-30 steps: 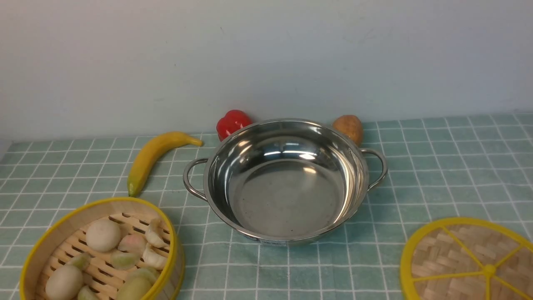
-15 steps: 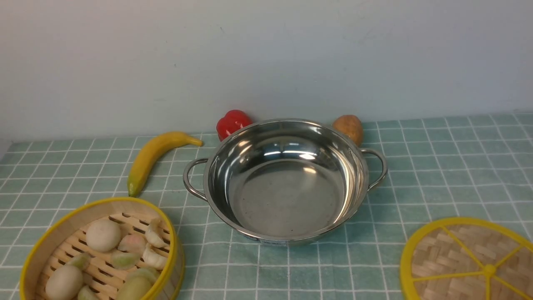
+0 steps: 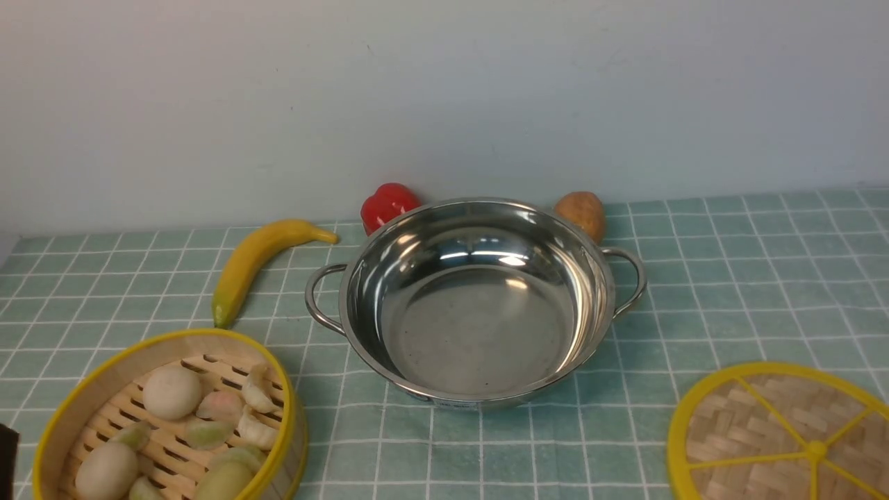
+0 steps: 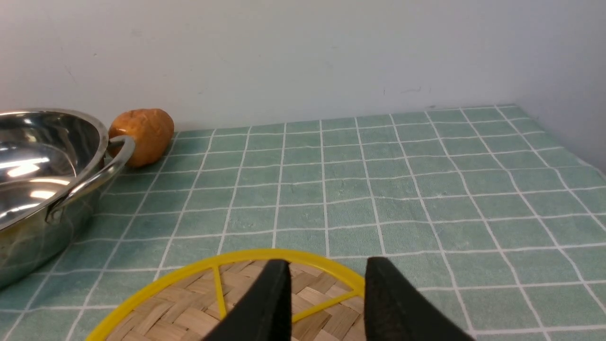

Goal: Place the steamer in the pot on the blue tablecloth, and put the lid on the steamer.
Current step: 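Grasp the rim of the steamer basket holding the buns with the left gripper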

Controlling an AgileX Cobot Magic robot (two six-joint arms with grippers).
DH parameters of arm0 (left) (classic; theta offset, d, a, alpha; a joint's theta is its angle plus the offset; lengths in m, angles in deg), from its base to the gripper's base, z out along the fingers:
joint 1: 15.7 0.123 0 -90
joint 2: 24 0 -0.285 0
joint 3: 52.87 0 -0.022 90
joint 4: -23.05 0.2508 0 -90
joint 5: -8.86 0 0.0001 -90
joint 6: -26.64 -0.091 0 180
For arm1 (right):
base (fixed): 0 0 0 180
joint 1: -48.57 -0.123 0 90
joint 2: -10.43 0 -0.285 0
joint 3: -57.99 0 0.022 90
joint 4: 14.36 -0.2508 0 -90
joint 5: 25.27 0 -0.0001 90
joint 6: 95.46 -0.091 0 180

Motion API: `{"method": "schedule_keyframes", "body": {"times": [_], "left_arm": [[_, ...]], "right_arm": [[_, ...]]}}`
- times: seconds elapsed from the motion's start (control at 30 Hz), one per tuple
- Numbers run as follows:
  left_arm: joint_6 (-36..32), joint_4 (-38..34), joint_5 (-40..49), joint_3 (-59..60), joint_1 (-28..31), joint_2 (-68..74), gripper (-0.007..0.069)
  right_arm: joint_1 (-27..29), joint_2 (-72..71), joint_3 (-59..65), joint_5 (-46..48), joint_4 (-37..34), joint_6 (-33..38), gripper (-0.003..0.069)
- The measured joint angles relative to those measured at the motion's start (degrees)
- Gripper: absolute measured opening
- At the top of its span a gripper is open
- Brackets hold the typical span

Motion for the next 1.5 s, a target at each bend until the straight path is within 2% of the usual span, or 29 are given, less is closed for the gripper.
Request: {"method": "schedule_keyframes", "body": {"times": [0.13, 0.23, 0.4, 0.53, 0.7, 0.8, 0.83, 0.87, 0.9, 0.93, 0.97, 1.0, 1.03, 1.07, 1.13, 1.17, 1.2, 1.3, 1.33, 1.37, 1.4, 1.43, 1.5], "left_arm": [[1.5, -0.6, -7.5, 0.0, 0.0, 0.0, 0.0243], [4.5, -0.6, -9.7, 0.0, 0.0, 0.0, 0.0243], [13.1, -0.5, -10.0, 0.0, 0.0, 0.0, 0.0243], [19.1, 2.9, -7.9, -0.8, 0.0, 0.0, 0.0243], [24.2, 9.2, 5.9, -10.3, 0.0, 1.6, 0.0243], [23.2, 10.7, 29.3, -22.9, 0.0, 8.1, 0.0243], [21.4, 10.9, 35.4, -25.7, 0.0, 10.4, 0.0243], [20.3, 10.9, 36.9, -27.1, 0.0, 10.9, 0.0243], [14.1, 10.9, 49.8, -32.1, 0.0, 15.3, 0.0243], [12.2, 10.9, 51.1, -33.2, 0.0, 15.8, 0.0243], [8.0, 10.7, 56.9, -35.2, 0.0, 17.8, 0.0243], [0.9, 10.4, 61.9, -37.7, 0.0, 20.7, 0.0239], [-3.0, 10.0, 65.1, -38.7, 0.0, 22.6, 0.0238], [-15.8, 8.7, 70.2, -41.0, 0.0, 26.2, 0.0225], [-28.4, 6.6, 73.2, -42.0, 0.0, 29.9, 0.0209], [-32.3, 6.1, 73.6, -42.1, 0.0, 31.1, 0.0202], [-40.5, 3.4, 73.9, -42.2, 0.0, 33.6, 0.0186], [-52.2, -1.8, 74.1, -42.2, -0.4, 38.1, 0.0153], [-52.8, -2.1, 74.1, -42.2, -0.4, 38.3, 0.015], [-57.0, -3.2, 74.1, -42.2, -1.3, 40.5, 0.0134], [-57.0, -3.2, 74.1, -42.2, -1.5, 40.8, 0.0134], [-59.1, -2.2, 74.1, -42.2, -2.5, 43.0, 0.013], [-59.0, 1.9, 74.0, -42.2, -4.4, 47.2, 0.0132]], "right_arm": [[0.0, 0.0, 0.0, 0.0, 0.0, 0.0, 0.0242], [0.0, 0.0, 0.0, 0.0, 0.0, 0.0, 0.0242], [0.0, 0.0, 0.0, 0.0, 0.0, 0.0, 0.0242], [0.0, 0.0, 0.0, 0.0, 0.0, 0.0, 0.0242], [0.0, 0.0, 0.0, 0.0, 0.0, 0.0, 0.0242], [0.0, 0.0, 0.0, 0.0, 0.0, 0.0, 0.0242], [0.0, 0.0, 0.0, 0.0, 0.0, 0.0, 0.0242], [0.0, 0.0, 0.0, 0.0, 0.0, 0.0, 0.0242], [0.0, 0.0, 0.0, 0.0, 0.0, 0.0, 0.0242], [0.0, 0.0, 0.0, 0.0, 0.0, 0.0, 0.0242], [0.0, 0.0, 0.0, 0.0, 0.0, 0.0, 0.0242], [0.0, 0.0, 0.0, 0.0, 0.0, 0.0, 0.0242], [0.0, 0.0, 0.0, 0.0, 0.0, 0.0, 0.0242], [0.0, 0.0, 0.0, 0.0, 0.0, 0.0, 0.0242], [0.0, 0.0, 0.0, 0.0, 0.0, 0.0, 0.0242], [0.0, 0.0, 0.0, 0.0, 0.0, 0.0, 0.0242], [0.0, 0.0, 0.0, 0.0, 0.0, 0.0, 0.0242], [0.0, 0.0, 0.0, 0.0, 0.0, 0.0, 0.0242], [0.0, 0.0, 0.0, 0.0, 0.0, 0.0, 0.0242], [0.0, 0.0, 0.0, 0.0, 0.0, 0.0, 0.0242], [0.0, 0.0, 0.0, 0.0, 0.0, 0.0, 0.0242], [0.0, 0.0, 0.0, 0.0, 0.0, 0.0, 0.0242], [0.0, 0.0, 0.0, 0.0, 0.0, 0.0, 0.0242]]}}
